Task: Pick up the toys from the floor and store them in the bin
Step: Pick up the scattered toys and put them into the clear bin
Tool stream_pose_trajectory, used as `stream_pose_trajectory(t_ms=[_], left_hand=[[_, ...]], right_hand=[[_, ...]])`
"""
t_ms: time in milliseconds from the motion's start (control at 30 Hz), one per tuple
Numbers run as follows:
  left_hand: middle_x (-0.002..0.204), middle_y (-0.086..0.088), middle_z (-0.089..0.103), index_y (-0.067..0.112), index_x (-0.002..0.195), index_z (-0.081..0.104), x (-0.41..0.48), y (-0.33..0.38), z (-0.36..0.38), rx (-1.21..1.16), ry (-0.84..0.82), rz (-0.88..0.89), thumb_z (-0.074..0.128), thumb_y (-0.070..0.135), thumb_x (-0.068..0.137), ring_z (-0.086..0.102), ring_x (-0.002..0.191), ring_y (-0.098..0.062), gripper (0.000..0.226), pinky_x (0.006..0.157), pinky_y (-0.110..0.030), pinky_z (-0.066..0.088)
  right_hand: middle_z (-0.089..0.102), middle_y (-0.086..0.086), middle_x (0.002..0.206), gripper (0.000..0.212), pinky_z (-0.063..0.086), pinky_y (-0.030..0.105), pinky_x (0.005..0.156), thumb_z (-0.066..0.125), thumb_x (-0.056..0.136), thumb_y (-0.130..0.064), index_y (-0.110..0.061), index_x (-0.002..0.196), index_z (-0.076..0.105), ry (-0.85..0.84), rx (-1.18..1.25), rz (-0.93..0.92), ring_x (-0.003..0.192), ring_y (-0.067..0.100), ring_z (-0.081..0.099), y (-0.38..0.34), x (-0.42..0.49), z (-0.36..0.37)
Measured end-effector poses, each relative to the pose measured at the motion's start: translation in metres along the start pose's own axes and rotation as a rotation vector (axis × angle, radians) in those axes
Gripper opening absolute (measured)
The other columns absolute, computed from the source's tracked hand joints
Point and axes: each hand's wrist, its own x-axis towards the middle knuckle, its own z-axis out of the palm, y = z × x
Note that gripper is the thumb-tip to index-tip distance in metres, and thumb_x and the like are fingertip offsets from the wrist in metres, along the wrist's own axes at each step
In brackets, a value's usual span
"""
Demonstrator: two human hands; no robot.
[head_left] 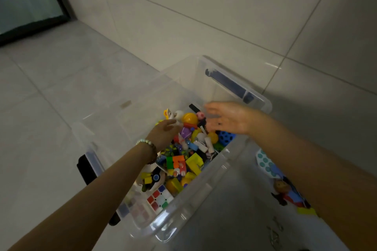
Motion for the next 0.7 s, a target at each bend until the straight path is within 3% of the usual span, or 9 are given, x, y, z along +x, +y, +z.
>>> stream_pose_trajectory(t_ms=[67,167,267,333,433,567,700], left_hand=[[0.130,-0.010,0.055,0.014,0.128,0.051,-0.004,0.018,0.007,-0.014,0.015,0.091,0.051,0.033,0.092,0.057,0.105,-0.024,0.040,0.075,-0.020,0.043],[0.117,-0.007,0.061,0.019,0.114,0.059,-0.016,0.054,0.029,-0.123,-0.056,0.212,0.053,0.031,0.092,0.058,0.099,-0.017,0.026,0.084,-0.029,0.048],[0.101,-0.005,0.062,0.017,0.107,0.061,-0.034,0.089,0.061,-0.252,-0.094,0.306,0.054,0.025,0.092,0.059,0.084,-0.014,0.018,0.073,-0.024,0.049],[0.101,-0.005,0.062,0.015,0.106,0.061,-0.046,0.105,0.084,-0.277,-0.132,0.359,0.054,0.025,0.092,0.060,0.081,-0.012,0.018,0.072,-0.022,0.048],[0.098,0.002,0.064,0.019,0.100,0.061,-0.062,0.111,0.124,-0.184,-0.217,0.476,0.053,0.023,0.092,0.061,0.085,-0.008,0.011,0.071,-0.015,0.049],[0.094,0.005,0.064,0.019,0.104,0.061,-0.070,0.092,0.188,-0.013,-0.291,0.504,0.055,0.025,0.091,0.059,0.071,0.007,0.015,0.060,-0.003,0.043],[0.119,-0.004,0.059,0.014,0.120,0.054,-0.071,0.046,0.252,0.326,-0.415,0.348,0.057,0.036,0.088,0.055,0.094,-0.012,0.039,0.080,-0.021,0.043]], right_hand=[[0.041,0.009,0.143,0.049,0.039,0.037,0.106,0.050,0.095,-0.026,-0.011,0.140,0.038,-0.004,0.050,-0.091,0.128,0.027,0.044,-0.006,-0.015,-0.022],[0.047,0.002,0.137,0.042,0.045,0.031,0.096,0.050,0.094,-0.026,-0.016,0.134,0.046,0.028,0.107,-0.208,0.119,0.019,0.052,-0.003,-0.047,-0.057],[0.057,-0.003,0.126,0.032,0.050,0.026,0.087,0.052,0.089,-0.029,-0.022,0.120,0.056,0.097,0.137,-0.291,0.108,0.012,0.059,0.016,-0.084,-0.096],[0.060,-0.005,0.122,0.038,0.054,0.023,0.081,0.056,0.080,-0.033,-0.025,0.117,0.058,0.144,0.140,-0.316,0.107,0.010,0.061,0.038,-0.111,-0.121],[0.060,-0.006,0.123,0.045,0.052,0.025,0.082,0.060,0.074,-0.032,-0.025,0.118,0.059,0.268,0.133,-0.278,0.112,0.012,0.058,0.089,-0.145,-0.159],[0.054,0.000,0.132,0.033,0.044,0.039,0.101,0.055,0.090,-0.027,-0.023,0.124,0.054,0.412,0.020,-0.101,0.116,0.020,0.056,0.176,-0.167,-0.197],[0.048,0.003,0.137,0.038,0.041,0.040,0.103,0.053,0.093,-0.026,-0.019,0.130,0.048,0.489,0.057,0.035,0.122,0.022,0.049,0.251,-0.175,-0.213]])
